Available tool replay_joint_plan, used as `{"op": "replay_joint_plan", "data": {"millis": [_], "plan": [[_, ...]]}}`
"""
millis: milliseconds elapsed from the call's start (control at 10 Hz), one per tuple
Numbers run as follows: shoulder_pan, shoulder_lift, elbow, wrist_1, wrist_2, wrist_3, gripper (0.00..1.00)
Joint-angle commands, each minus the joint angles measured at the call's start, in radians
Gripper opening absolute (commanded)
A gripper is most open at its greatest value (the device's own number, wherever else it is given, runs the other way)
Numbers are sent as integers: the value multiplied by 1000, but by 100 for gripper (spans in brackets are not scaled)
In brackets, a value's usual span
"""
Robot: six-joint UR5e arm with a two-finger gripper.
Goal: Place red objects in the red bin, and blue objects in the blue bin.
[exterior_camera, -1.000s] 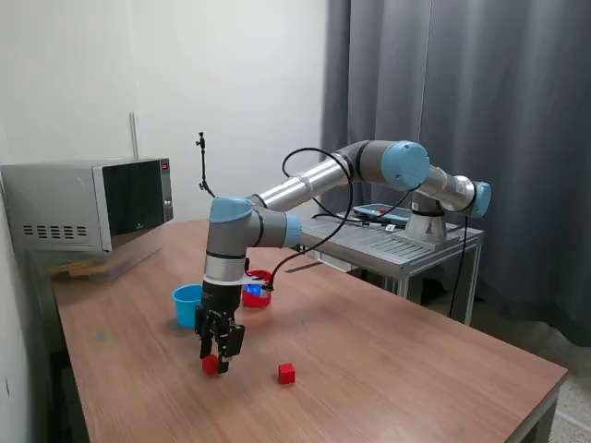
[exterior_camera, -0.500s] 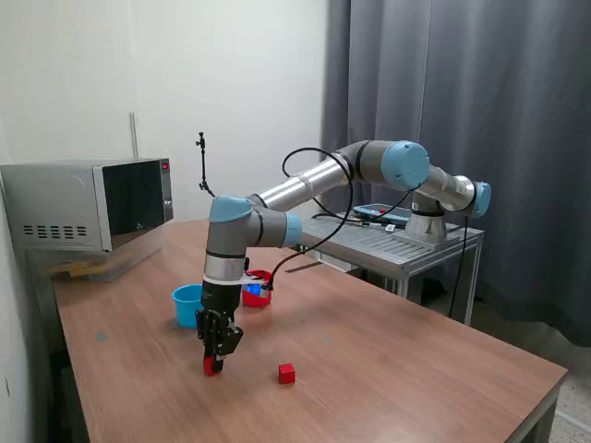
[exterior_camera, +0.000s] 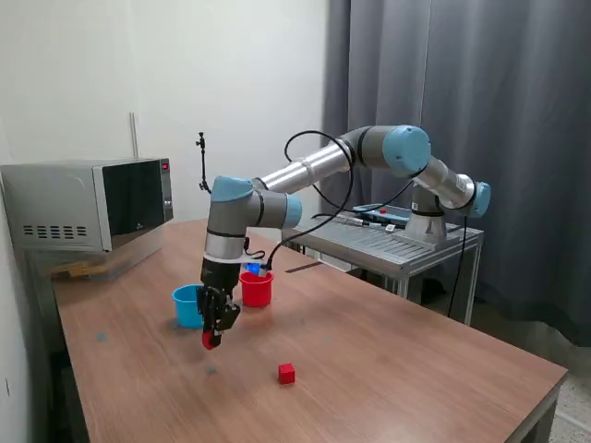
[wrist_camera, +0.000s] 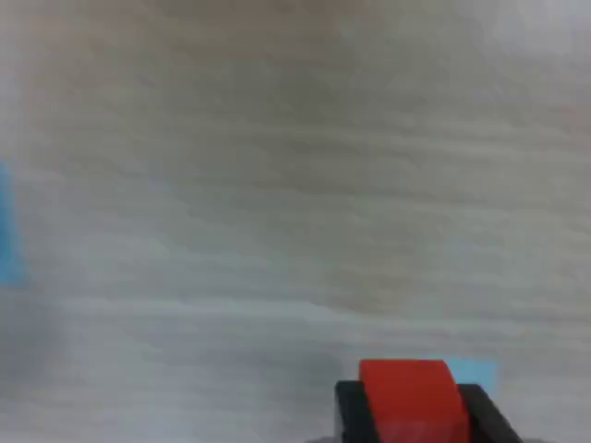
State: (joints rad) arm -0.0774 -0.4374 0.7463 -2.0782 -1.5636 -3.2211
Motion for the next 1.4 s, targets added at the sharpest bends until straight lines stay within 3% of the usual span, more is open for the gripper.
{"op": "replay_joint_plan", "data": {"millis": [0,200,400,500,600,900,1300], "plan": [[-45,-159,224,1,-59,3,0],[-51,-259,345,16,-99,53,0],[-68,-320,401,32,-113,70,0],[-79,-346,428,36,-136,89,0],[-109,-388,508,37,-142,131,0],[-185,-452,643,35,-131,138,0],[-206,-463,697,18,-130,167,0]]}}
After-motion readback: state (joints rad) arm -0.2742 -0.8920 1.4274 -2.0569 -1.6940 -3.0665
